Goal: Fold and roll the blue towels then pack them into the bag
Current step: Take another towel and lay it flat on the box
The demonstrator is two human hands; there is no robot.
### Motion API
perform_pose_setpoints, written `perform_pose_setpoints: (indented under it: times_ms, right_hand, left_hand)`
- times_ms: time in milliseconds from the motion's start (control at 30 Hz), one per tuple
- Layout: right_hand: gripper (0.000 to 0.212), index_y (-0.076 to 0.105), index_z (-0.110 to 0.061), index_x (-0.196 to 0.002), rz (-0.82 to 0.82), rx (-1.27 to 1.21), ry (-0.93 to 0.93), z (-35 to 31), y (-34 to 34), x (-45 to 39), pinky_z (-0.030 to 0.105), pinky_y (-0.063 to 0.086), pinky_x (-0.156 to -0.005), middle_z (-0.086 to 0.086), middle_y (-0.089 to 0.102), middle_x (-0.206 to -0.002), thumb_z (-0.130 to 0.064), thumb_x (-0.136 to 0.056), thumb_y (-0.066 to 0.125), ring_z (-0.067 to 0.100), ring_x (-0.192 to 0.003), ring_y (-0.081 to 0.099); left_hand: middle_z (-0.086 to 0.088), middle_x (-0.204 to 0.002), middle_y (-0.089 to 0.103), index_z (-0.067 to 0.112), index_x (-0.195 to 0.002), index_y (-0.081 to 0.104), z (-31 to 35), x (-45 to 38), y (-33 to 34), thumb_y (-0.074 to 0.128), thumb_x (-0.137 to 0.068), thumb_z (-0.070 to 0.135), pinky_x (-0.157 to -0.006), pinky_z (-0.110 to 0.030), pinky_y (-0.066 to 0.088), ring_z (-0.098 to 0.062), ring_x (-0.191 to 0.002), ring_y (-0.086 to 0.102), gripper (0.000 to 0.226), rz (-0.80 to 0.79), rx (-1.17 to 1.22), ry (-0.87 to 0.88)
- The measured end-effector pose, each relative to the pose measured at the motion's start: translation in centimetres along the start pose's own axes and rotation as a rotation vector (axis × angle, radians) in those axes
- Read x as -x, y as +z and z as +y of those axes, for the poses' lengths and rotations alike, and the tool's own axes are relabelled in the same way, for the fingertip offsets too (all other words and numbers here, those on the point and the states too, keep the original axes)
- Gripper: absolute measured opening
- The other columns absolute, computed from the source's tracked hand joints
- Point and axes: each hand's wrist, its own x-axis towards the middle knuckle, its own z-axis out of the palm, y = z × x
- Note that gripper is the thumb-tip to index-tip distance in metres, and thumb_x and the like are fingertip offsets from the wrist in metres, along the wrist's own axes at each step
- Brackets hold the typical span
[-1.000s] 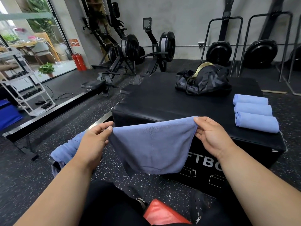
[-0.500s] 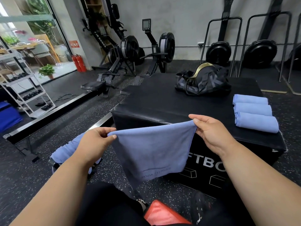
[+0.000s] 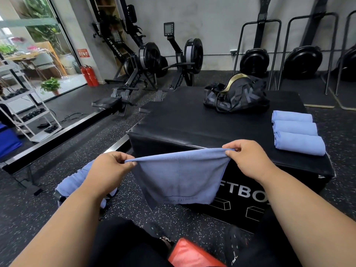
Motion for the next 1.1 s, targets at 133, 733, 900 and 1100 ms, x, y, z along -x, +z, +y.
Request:
perform_pose_setpoints:
  times_ms: [133,733,900,1100]
  right_hand:
    - [0.012,0.077,-0.031,-0.092,0.057,0.069,-0.043,0.6,-0.3,-0.5,0.025,0.05,-0.087,-0.015,0.069,-0.103,-0.023,-0.097,0.071,0.003,-0.095,0.066]
    - [0.012,0.076,-0.019,-0.1,0.028,-0.332,0.086,4.7,-2.3,-3.4,0.033,0.057,-0.077,0.011,0.076,-0.089,-0.019,-0.103,0.065,0.013,-0.076,0.065]
    - [0.012,0.075,-0.015,-0.102,0.062,-0.386,0.045,4.0,-3.1,-6.6,0.016,0.05,-0.063,0.001,0.069,-0.077,-0.014,-0.104,0.063,0.01,-0.07,0.059]
    - [0.009,0.071,-0.02,-0.1,0.23,-0.375,-0.038,0.5,-4.9,-15.1,0.02,0.05,-0.057,-0.002,0.068,-0.074,-0.015,-0.104,0.065,0.01,-0.06,0.059]
  left_hand:
    - [-0.005,-0.087,0.077,0.02,-0.087,0.08,0.0,-0.4,0.5,0.079,-0.093,0.02,-0.071,-0.027,0.046,-0.013,-0.081,0.064,0.007,0.021,0.139,-0.007]
    - [-0.001,-0.074,0.057,0.002,-0.095,0.073,0.2,-6.2,7.0,0.078,-0.093,0.011,-0.065,-0.03,0.037,-0.013,-0.07,0.047,0.01,-0.016,0.449,0.049]
    - [-0.004,-0.077,0.061,0.01,-0.09,0.072,2.0,-9.4,7.4,0.076,-0.093,0.01,-0.062,-0.025,0.044,-0.006,-0.062,0.054,0.005,-0.024,0.49,0.083]
    - [0.004,-0.071,0.063,0.014,-0.097,0.074,6.5,-19.1,7.6,0.077,-0.095,0.017,-0.055,-0.018,0.043,-0.006,-0.059,0.051,0.005,-0.016,0.541,0.143]
